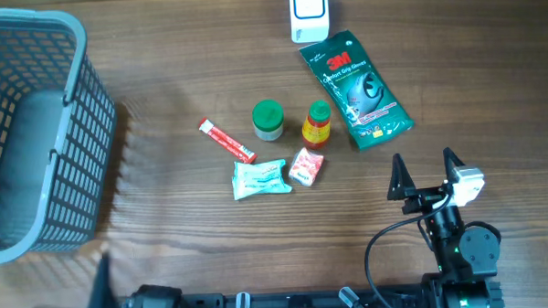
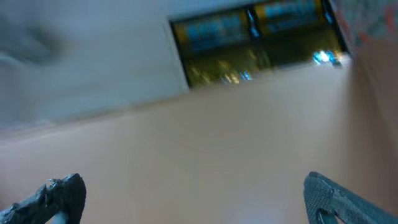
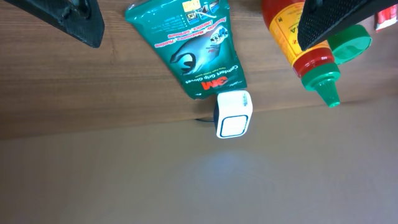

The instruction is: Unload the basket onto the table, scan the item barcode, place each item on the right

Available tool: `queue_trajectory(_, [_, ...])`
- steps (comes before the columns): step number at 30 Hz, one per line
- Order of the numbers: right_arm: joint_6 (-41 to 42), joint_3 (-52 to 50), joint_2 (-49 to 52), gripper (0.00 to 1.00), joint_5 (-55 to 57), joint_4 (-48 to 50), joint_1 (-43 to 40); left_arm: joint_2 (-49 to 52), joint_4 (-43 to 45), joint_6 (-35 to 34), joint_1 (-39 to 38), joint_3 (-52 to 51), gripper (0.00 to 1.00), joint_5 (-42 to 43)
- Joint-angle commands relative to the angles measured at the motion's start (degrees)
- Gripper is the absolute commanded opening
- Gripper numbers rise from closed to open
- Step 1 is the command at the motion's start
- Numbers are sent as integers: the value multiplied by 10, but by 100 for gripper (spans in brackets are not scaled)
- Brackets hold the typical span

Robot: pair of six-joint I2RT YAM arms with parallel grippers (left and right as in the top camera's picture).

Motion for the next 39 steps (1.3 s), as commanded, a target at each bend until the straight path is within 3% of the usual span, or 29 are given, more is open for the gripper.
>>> queue_trajectory(1, [-7,0,0,100,8,2,3,-24,52,-54,51,1,100,25])
queue_trajectory(10, [-7,0,0,100,8,2,3,-28,40,-139,93,34,100,37])
queue_trajectory(15, [-7,0,0,99,8,2,3,-32,42,-142,99,34,100,99])
queue_trajectory(33, [-7,0,0,100,8,2,3,-192,56,-149,144,0,100,102])
queue_trajectory(36, [-7,0,0,100,8,2,3,-198,57,-202,144,-2,100,102])
queue_trajectory(39, [-7,0,0,100,8,2,3,-198,57,-209,144,-4,100,101])
